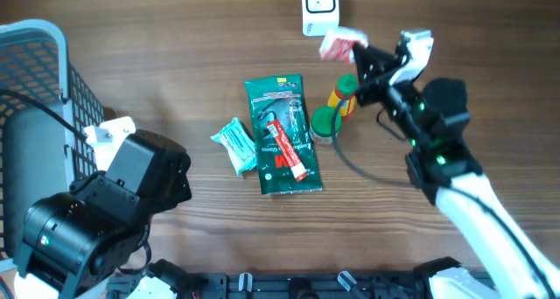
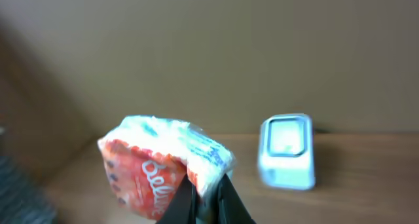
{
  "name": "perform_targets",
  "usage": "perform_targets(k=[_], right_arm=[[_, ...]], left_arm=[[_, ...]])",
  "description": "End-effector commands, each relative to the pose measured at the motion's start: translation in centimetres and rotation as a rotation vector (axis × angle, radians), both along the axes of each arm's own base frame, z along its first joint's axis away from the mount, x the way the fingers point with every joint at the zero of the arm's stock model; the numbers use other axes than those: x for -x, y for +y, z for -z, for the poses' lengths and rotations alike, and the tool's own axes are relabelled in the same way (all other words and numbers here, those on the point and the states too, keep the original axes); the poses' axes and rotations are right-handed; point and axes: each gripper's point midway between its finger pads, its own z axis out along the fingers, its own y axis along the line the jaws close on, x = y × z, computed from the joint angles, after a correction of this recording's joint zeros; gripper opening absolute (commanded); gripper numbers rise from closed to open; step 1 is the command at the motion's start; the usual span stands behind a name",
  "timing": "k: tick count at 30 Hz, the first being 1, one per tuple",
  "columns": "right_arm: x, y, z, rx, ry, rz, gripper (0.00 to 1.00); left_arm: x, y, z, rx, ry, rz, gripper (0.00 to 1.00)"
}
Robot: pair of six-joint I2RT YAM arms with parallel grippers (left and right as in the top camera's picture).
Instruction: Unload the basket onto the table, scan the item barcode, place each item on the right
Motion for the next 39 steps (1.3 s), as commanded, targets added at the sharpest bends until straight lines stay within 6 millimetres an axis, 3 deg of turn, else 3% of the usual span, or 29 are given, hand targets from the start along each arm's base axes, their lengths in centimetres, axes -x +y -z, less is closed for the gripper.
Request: perform_targets(k=[1, 5, 8, 12, 15, 18, 22, 27, 29, 33, 35, 39], right_arm=[[-4.5, -1.1, 0.2, 0.028, -0.036, -0.053, 0.04], [-11.2, -0.8, 1.7, 0.02, -0.012, -0.159, 0.04], [-14.1, -0.1, 3.1, 0.006, 0.0, -0.248, 0.04], [-18.0, 1.0, 6.8, 0.0, 0.035, -0.293, 0.04], [-19.7, 2.5, 9.1, 0.018, 0.027, -0.315, 0.04], [-22.3, 2.1, 12.0, 0.048, 0.052, -0.152, 0.04], [-23.7, 2.2, 13.0, 0.066, 0.033, -0.041, 0.04], [-24.8, 0.6, 14.3, 0.086, 0.041, 0.106, 0.04], [-25.0, 0.1, 13.7, 0.083, 0.031, 0.115, 0.05], [-24.9, -2.9, 8.9, 0.076, -0.002, 0.168, 0.04], [-24.4, -6.3, 5.6, 0.082, 0.006, 0.261, 0.04], [-21.4, -17.5, -0.2, 0.111, 0.06, 0.56, 0.04]], left_arm=[[0.0, 0.1, 0.0, 0.005, -0.005, -0.016, 1.0], [0.1, 0.1, 0.0, 0.005, -0.005, -0.016, 1.0], [0.1, 0.1, 0.0, 0.005, -0.005, -0.016, 1.0], [0.1, 0.1, 0.0, 0.005, -0.005, -0.016, 1.0], [0.1, 0.1, 0.0, 0.005, -0.005, -0.016, 1.0], [0.0, 0.2, 0.0, 0.005, -0.005, -0.016, 1.0], [0.1, 0.1, 0.0, 0.005, -0.005, -0.016, 1.0], [0.0, 0.1, 0.0, 0.005, -0.005, -0.016, 1.0], [0.1, 0.1, 0.0, 0.005, -0.005, -0.016, 1.0], [0.1, 0.1, 0.0, 0.005, -0.005, -0.016, 1.0], [0.1, 0.1, 0.0, 0.005, -0.005, -0.016, 1.0], [0.1, 0.1, 0.0, 0.005, -0.005, -0.016, 1.0]])
